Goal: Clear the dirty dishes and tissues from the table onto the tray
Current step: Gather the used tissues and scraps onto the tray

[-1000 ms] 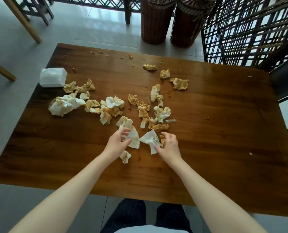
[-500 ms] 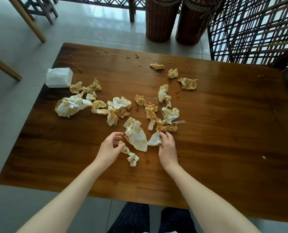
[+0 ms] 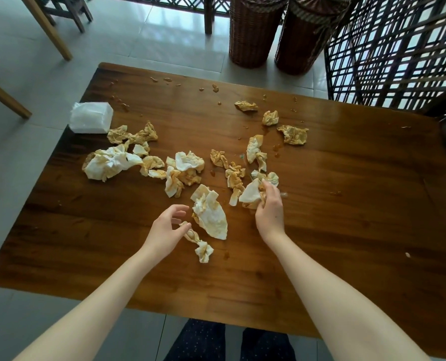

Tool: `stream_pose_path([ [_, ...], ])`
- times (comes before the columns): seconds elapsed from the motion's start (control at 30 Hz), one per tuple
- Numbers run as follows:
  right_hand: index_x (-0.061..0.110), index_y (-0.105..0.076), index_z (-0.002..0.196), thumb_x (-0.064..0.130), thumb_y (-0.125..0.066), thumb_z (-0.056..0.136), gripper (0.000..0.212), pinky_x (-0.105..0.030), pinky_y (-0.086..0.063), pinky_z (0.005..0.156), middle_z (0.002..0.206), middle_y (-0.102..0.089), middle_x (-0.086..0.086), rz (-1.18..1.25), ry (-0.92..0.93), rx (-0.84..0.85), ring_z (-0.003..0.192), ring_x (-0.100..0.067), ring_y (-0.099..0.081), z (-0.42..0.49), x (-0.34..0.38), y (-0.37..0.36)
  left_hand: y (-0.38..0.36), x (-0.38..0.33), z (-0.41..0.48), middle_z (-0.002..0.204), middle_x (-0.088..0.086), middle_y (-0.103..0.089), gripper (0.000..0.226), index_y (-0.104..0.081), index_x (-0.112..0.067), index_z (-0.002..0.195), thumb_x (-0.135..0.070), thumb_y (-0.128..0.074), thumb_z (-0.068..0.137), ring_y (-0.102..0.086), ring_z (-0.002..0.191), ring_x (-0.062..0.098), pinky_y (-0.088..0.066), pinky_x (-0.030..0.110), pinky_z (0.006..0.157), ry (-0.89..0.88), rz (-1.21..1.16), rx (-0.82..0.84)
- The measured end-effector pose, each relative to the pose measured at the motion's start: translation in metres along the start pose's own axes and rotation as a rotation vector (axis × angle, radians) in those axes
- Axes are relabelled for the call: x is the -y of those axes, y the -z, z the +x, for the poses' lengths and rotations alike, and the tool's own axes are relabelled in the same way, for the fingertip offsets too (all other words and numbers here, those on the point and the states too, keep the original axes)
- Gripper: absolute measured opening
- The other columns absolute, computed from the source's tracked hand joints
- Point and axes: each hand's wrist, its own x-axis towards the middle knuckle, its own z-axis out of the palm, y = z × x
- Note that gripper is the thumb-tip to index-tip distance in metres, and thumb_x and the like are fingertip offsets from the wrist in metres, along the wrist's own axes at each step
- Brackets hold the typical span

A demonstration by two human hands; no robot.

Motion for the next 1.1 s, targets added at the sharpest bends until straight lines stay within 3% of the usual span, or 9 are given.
stream_pose_path([
  [0.07, 0.022, -0.028, 0.148, -0.002, -0.052, 0.087, 0.070, -0.040, -0.017, 0.115, 0.154, -0.025, -0.008, -0.058, -0.042, 0.088, 0.144, -0.025, -0.019, 0.013, -0.003, -0.003, 0.005, 0.004, 0.000, 0.123, 0.000, -0.058, 0.039, -0.054, -0.021, 0.125, -0.019, -0.067, 0.087, -0.056, 0.108, 0.013, -0.048, 0.024, 0.086, 0.006, 0.006, -0.013],
  [0.13, 0.036, -0.014, 0.149, 0.026, -0.063, 0.085, 0.081, -0.055, -0.007, 0.113, 0.159, -0.006, -0.006, -0.206, -0.072, 0.198, 0.147, -0.027, -0.001, 0.022, -0.007, -0.007, 0.009, 0.008, 0.000, 0.124, 0.001, -0.058, 0.040, -0.054, -0.020, 0.125, -0.019, -0.067, 0.087, -0.056, 0.110, 0.014, -0.048, 0.027, 0.088, 0.019, 0.016, -0.027],
  [0.2, 0.044, -0.005, 0.147, 0.052, -0.069, 0.076, 0.096, -0.059, -0.002, 0.111, 0.159, 0.005, -0.004, -0.325, -0.083, 0.274, 0.146, -0.027, 0.008, 0.030, -0.012, -0.009, 0.012, 0.011, -0.002, 0.125, 0.002, -0.058, 0.041, -0.054, -0.019, 0.126, -0.019, -0.067, 0.087, -0.056, 0.111, 0.016, -0.049, 0.030, 0.091, 0.034, 0.027, -0.035],
  [0.27, 0.045, -0.005, 0.147, 0.060, -0.068, 0.073, 0.099, -0.059, -0.002, 0.112, 0.160, 0.007, -0.006, -0.396, -0.086, 0.327, 0.146, -0.029, 0.009, 0.035, -0.016, -0.010, 0.011, 0.013, -0.004, 0.126, 0.002, -0.057, 0.041, -0.054, -0.019, 0.126, -0.018, -0.067, 0.087, -0.056, 0.111, 0.016, -0.048, 0.031, 0.091, 0.043, 0.033, -0.037],
  [0.43, 0.033, -0.031, 0.145, 0.044, -0.063, 0.086, 0.068, -0.054, -0.018, 0.112, 0.155, -0.019, -0.012, -0.511, 0.038, 0.306, 0.143, -0.032, -0.016, 0.029, -0.020, -0.011, 0.007, 0.012, -0.006, 0.125, 0.001, -0.058, 0.040, -0.054, -0.020, 0.126, -0.017, -0.066, 0.087, -0.055, 0.108, 0.012, -0.046, 0.023, 0.087, 0.046, 0.028, -0.039],
  [0.67, 0.021, -0.047, 0.137, 0.008, -0.055, 0.092, 0.048, -0.038, -0.047, 0.094, 0.123, -0.045, -0.011, -0.454, 0.102, 0.201, 0.114, -0.026, -0.047, 0.010, -0.019, -0.005, 0.002, 0.003, -0.001, 0.124, -0.001, -0.058, 0.039, -0.054, -0.021, 0.126, -0.019, -0.066, 0.088, -0.056, 0.108, 0.011, -0.047, 0.021, 0.084, 0.021, 0.029, -0.024],
  [0.8, 0.019, -0.050, 0.135, -0.003, -0.049, 0.093, 0.047, -0.033, -0.049, 0.092, 0.115, -0.049, -0.009, -0.408, 0.072, 0.160, 0.107, -0.022, -0.048, 0.003, -0.021, 0.000, -0.004, -0.002, 0.002, 0.123, -0.001, -0.058, 0.039, -0.054, -0.020, 0.125, -0.016, -0.065, 0.089, -0.057, 0.105, 0.012, -0.047, 0.018, 0.079, -0.004, 0.035, 0.024],
  [0.93, 0.018, -0.052, 0.133, 0.000, -0.050, 0.093, 0.044, -0.034, -0.050, 0.089, 0.114, -0.050, -0.009, -0.396, 0.023, 0.123, 0.107, -0.023, -0.050, -0.010, -0.030, 0.008, -0.015, -0.013, 0.009, 0.121, 0.000, -0.059, 0.039, -0.054, -0.019, 0.126, -0.014, -0.065, 0.089, -0.057, 0.105, 0.014, -0.048, 0.014, 0.076, -0.045, 0.025, 0.082],
  [1.1, 0.020, -0.052, 0.132, 0.012, -0.062, 0.089, 0.044, -0.038, -0.044, 0.101, 0.146, -0.032, -0.012, -0.413, -0.065, 0.166, 0.132, -0.027, -0.039, -0.015, -0.039, 0.016, -0.024, -0.023, 0.012, 0.117, -0.004, -0.059, 0.037, -0.055, -0.021, 0.123, -0.015, -0.066, 0.088, -0.058, 0.100, 0.009, -0.051, 0.018, 0.077, -0.106, 0.056, 0.110],
])
